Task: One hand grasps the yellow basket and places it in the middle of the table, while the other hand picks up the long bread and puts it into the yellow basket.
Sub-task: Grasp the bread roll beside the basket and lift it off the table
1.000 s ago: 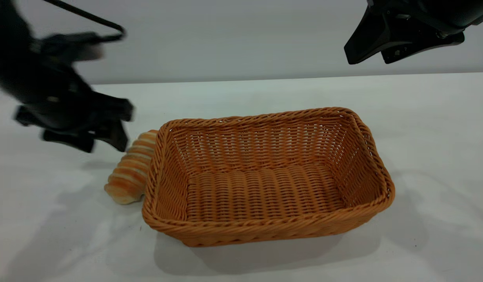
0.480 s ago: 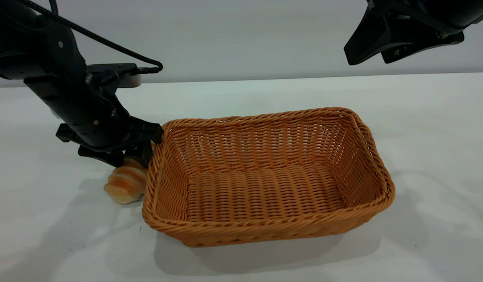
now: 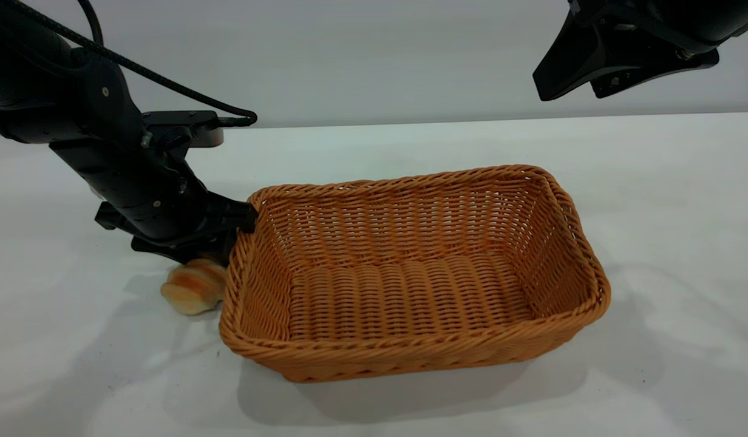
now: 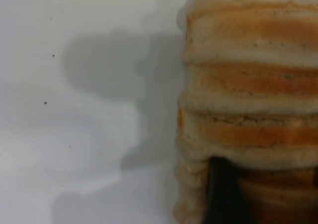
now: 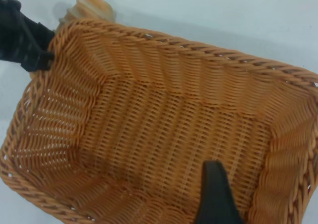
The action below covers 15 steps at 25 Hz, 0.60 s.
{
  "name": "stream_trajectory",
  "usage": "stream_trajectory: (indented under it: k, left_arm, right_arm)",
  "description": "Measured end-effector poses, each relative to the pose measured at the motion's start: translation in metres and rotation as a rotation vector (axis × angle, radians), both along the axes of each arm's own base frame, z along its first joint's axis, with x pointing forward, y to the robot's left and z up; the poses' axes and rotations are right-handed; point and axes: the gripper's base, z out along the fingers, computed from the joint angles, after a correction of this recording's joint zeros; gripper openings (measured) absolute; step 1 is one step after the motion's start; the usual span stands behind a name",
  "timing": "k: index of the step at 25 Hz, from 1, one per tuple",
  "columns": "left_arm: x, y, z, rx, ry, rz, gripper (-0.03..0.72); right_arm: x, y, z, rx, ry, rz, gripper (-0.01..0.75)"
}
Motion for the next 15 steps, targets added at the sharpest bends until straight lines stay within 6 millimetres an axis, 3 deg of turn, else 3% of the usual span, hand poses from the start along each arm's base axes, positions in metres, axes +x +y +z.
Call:
stream_trajectory:
  k: [2,6,10,15]
  left_arm:
    - [0.000,0.000,0.000,0.000,0.000,0.000,0.361]
    - [0.000,0.000,0.002,0.004,-0.007,-0.014,0.087]
    - [0.002,-0.001,0.018,0.012,-0.040,-0.058,0.060]
    - [0.003,-0.002,0.073,-0.007,-0.136,-0.083,0.060]
  right_arm:
    - [0.000,0.000,0.000,0.000,0.000,0.000,0.559]
    - [0.000,0.000,0.000,0.000,0.000,0.000,0.559]
    - [0.000,0.000,0.000,0.001,0.000,-0.001,0.559]
    - [0.000,0.000,0.000,0.001,0.000,-0.001,0.559]
